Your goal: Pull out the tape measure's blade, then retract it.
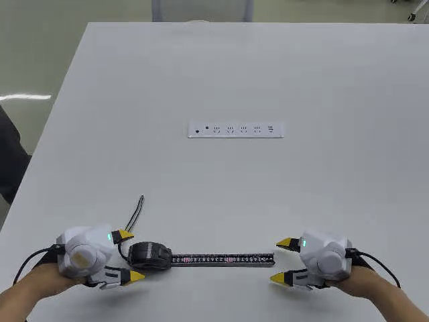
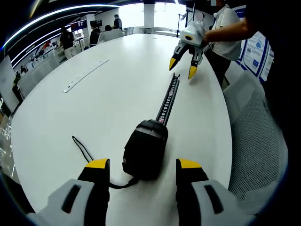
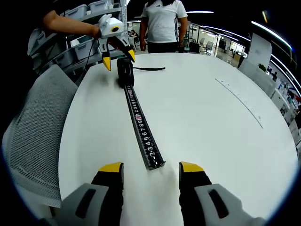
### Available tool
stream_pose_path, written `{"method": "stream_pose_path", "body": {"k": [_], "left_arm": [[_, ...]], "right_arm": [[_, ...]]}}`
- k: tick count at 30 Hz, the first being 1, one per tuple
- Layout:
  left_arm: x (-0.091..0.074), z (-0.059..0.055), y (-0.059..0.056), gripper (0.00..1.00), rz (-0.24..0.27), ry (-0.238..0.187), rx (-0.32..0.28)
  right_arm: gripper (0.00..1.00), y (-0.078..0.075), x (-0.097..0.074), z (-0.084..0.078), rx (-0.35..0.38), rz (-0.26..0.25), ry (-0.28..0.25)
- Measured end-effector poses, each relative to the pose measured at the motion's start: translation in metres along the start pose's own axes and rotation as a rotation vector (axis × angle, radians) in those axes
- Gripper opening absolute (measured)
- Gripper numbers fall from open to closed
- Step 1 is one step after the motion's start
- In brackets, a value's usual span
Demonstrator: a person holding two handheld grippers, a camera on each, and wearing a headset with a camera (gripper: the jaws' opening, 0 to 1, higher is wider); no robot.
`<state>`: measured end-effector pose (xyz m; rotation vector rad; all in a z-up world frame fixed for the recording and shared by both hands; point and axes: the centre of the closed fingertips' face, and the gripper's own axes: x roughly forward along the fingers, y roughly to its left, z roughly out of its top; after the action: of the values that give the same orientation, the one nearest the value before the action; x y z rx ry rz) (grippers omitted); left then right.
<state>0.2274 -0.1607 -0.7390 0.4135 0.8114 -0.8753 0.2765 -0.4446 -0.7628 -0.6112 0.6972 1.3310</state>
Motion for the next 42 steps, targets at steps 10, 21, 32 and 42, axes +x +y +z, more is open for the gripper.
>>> {"method": "stream_pose_path", "body": {"k": [10, 21, 32, 42], "left_arm": [[-0.014, 0.010, -0.007, 0.64, 0.077, -0.094, -0.116], [-0.024, 0.010, -0.017, 0.71, 0.158, -0.114, -0.173], [-0.033, 0.010, -0.030, 0.80, 0.228, -0.117, -0.235], [-0.043, 0.018, -0.041, 0.91, 0.296, -0.165, -0.311]], "right_arm": [[0.57, 0.008, -0.013, 0.003, 0.101, -0.079, -0.017], [0.66, 0.018, -0.029, 0.005, 0.189, -0.164, -0.045], [0.75, 0.027, -0.041, 0.010, 0.276, -0.241, -0.089], [0.86, 0.036, -0.053, 0.021, 0.307, -0.303, -0.130]]}}
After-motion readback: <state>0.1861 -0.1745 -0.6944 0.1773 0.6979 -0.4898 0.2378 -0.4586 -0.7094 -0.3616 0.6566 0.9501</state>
